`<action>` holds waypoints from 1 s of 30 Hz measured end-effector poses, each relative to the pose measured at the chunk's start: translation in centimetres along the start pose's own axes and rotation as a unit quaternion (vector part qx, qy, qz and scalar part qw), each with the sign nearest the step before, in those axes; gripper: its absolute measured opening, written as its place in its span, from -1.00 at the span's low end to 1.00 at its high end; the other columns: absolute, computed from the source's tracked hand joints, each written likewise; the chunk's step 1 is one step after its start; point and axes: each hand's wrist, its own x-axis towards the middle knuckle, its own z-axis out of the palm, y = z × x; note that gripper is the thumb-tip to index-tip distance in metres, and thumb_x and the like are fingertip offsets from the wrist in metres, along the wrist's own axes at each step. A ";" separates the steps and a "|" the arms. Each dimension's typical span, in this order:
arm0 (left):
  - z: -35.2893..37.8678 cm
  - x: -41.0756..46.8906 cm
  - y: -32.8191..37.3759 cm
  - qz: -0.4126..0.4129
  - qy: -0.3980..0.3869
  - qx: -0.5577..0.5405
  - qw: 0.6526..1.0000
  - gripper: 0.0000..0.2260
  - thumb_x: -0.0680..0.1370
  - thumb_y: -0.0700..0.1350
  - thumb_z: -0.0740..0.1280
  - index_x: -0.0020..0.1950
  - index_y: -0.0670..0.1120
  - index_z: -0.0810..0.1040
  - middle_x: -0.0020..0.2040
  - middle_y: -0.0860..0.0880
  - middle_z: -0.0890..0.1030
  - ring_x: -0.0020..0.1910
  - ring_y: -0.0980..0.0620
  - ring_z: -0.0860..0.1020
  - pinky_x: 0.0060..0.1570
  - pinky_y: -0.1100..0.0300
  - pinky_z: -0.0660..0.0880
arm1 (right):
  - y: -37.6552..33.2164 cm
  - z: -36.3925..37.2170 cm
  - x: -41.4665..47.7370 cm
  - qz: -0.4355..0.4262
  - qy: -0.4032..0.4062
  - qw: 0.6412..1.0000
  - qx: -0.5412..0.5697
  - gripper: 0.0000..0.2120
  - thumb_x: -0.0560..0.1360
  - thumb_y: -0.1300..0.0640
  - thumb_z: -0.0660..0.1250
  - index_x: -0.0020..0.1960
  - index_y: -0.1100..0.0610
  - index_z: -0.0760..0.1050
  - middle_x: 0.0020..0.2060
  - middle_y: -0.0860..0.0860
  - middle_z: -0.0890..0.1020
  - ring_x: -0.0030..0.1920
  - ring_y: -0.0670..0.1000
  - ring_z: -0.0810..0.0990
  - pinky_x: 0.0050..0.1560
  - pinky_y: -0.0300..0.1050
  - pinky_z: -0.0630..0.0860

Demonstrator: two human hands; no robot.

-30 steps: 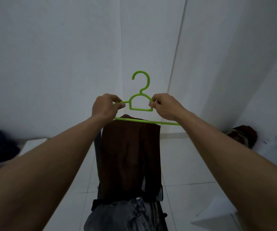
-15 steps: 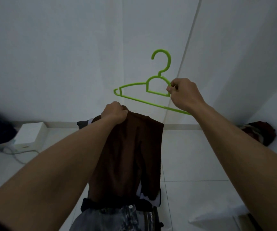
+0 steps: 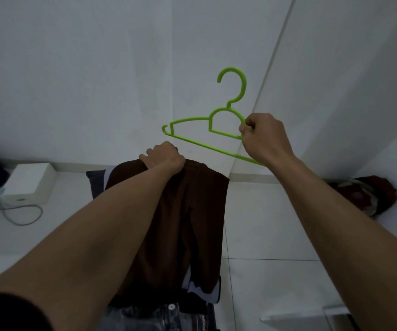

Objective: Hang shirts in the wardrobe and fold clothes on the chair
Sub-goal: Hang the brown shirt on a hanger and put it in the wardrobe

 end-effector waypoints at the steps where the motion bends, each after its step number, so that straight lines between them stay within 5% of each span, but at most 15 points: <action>1: -0.2 -0.2 0.3 0.006 0.021 -0.005 1.000 -0.80 0.56 -0.01 0.28 0.11 -0.07 0.51 0.17 -0.12 0.58 0.25 -0.16 0.47 0.33 -0.08 0.25 | -0.1 -0.2 0.1 0.001 0.006 1.000 0.001 -0.76 0.63 0.13 0.25 -0.06 0.26 0.60 -0.22 0.12 0.64 -0.21 0.10 0.57 -0.17 -0.03 0.49; 6: -2.0 -1.8 0.1 0.025 0.035 -0.131 0.990 -0.83 0.52 -0.17 0.30 0.09 -0.13 0.57 0.03 -0.12 0.62 -0.01 -0.13 0.55 -0.09 0.09 0.45 | -0.8 -1.9 -0.1 0.004 0.029 1.000 0.007 -0.78 0.62 0.15 0.24 -0.06 0.25 0.59 -0.19 0.12 0.64 -0.20 0.11 0.55 -0.15 -0.02 0.51; 10: -4.2 -3.0 -0.5 0.083 -0.010 -0.163 0.983 -0.74 0.55 -0.22 0.19 0.25 -0.15 0.34 0.01 -0.14 0.48 0.01 -0.17 0.51 -0.01 0.00 0.46 | -2.0 -3.9 -0.9 0.005 0.040 0.999 0.028 -0.80 0.62 0.15 0.22 -0.07 0.23 0.55 -0.22 0.08 0.60 -0.18 0.13 0.56 -0.20 -0.04 0.46; 13: -4.6 -3.2 -0.9 0.084 -0.012 -0.164 0.983 -0.76 0.62 -0.04 0.15 0.23 -0.13 0.35 0.07 -0.16 0.54 0.00 -0.17 0.51 -0.02 0.03 0.41 | -2.8 -5.2 -1.4 0.008 0.058 0.997 0.041 -0.82 0.62 0.14 0.22 -0.03 0.20 0.55 -0.16 0.08 0.59 -0.14 0.11 0.53 -0.16 -0.08 0.40; 17: -5.6 -4.3 -0.9 0.082 0.000 -0.069 0.994 -0.35 0.41 0.47 0.30 -0.13 -0.17 0.45 -0.13 -0.09 0.57 -0.17 -0.08 0.54 -0.23 0.11 0.41 | -3.5 -6.7 -2.2 0.018 0.089 0.995 0.036 -0.83 0.60 0.12 0.23 -0.07 0.17 0.54 -0.17 0.07 0.59 -0.15 0.11 0.52 -0.17 -0.10 0.37; 21: -6.2 -4.7 -1.0 0.088 -0.016 -0.035 0.995 -0.70 0.48 0.08 0.44 -0.14 -0.15 0.50 -0.03 -0.13 0.62 -0.17 -0.08 0.53 -0.21 0.11 0.45 | -3.7 -7.5 -3.2 0.025 0.100 0.994 0.030 -0.83 0.59 0.12 0.24 -0.08 0.18 0.55 -0.17 0.09 0.60 -0.14 0.13 0.52 -0.16 -0.07 0.41; 25: -7.7 -5.7 -0.9 0.037 0.013 -0.051 0.998 -0.75 0.50 0.03 0.33 0.04 -0.13 0.56 0.08 -0.09 0.57 0.15 -0.15 0.50 0.21 0.01 0.39 | -3.7 -8.4 -4.4 0.032 0.107 0.993 0.026 -0.83 0.58 0.14 0.24 -0.09 0.19 0.55 -0.19 0.08 0.59 -0.15 0.14 0.53 -0.16 -0.07 0.40; 30: -11.9 -6.0 -0.6 0.057 -0.019 -0.225 0.973 -0.77 0.57 -0.19 0.20 0.08 -0.21 0.61 0.01 -0.14 0.61 -0.04 -0.12 0.55 -0.19 0.15 0.40 | -4.6 -10.1 -5.6 0.038 0.114 0.992 0.029 -0.83 0.59 0.13 0.24 -0.11 0.17 0.54 -0.17 0.09 0.61 -0.17 0.14 0.53 -0.17 -0.08 0.38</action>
